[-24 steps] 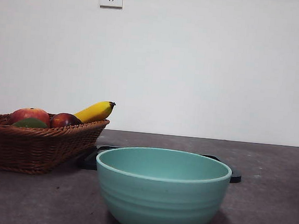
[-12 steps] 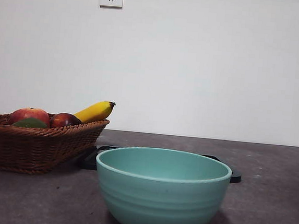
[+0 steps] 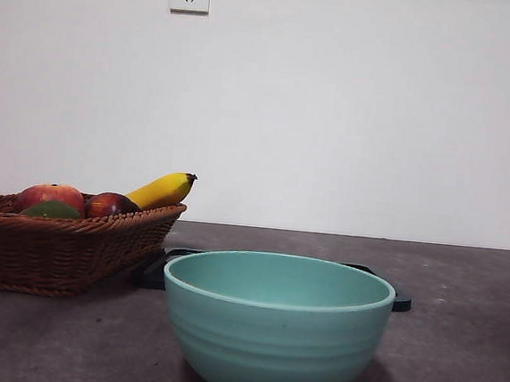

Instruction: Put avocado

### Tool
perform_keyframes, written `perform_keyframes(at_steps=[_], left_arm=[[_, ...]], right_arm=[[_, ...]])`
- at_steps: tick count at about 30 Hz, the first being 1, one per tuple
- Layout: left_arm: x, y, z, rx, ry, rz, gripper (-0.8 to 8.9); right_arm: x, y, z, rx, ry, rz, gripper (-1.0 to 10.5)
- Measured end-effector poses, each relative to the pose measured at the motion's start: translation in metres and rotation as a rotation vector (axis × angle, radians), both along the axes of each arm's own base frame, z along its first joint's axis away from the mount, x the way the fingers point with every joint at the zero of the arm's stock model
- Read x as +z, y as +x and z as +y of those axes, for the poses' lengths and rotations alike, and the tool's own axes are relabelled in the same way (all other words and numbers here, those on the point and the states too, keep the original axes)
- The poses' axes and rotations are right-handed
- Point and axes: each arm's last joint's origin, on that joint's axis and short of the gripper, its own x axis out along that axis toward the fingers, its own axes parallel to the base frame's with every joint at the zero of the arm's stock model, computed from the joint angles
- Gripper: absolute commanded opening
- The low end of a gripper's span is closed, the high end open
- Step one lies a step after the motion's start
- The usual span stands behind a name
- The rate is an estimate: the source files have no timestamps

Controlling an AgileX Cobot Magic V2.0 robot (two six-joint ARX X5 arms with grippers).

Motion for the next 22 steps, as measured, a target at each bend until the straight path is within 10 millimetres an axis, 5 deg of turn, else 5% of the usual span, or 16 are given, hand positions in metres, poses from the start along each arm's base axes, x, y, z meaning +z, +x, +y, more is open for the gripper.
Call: perform_keyframes(at_steps=[10,22], left_arm=[[-0.001,0.023,-0.003,0.014,0.012,-0.007,4.64],[-0.022,0.094,-0.02,0.113,0.187,0.027,4.58]], right_arm=[[0.0,0.0,0.0,0.0,0.0,0.0,3.8],[0.0,0.0,0.0,0.0,0.0,0.0,3.8]])
